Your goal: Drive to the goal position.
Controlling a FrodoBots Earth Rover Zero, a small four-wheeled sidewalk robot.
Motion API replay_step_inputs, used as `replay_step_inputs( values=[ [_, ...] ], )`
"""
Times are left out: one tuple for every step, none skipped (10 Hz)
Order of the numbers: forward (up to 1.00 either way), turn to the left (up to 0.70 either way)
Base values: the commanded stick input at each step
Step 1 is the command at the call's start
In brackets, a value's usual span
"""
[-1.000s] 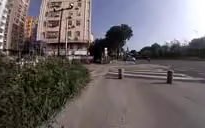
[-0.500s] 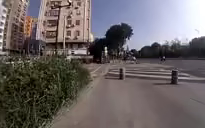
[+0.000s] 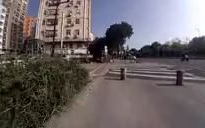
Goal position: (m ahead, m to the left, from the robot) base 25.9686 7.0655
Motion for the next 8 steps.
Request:
replay_step_inputs(
  values=[
    [0.45, 0.00],
    [0.45, 0.00],
    [0.45, 0.00],
    [0.45, 0.00],
    [0.45, 0.00],
    [0.45, 0.00],
    [0.45, 0.00],
    [0.45, 0.00]
  ],
)
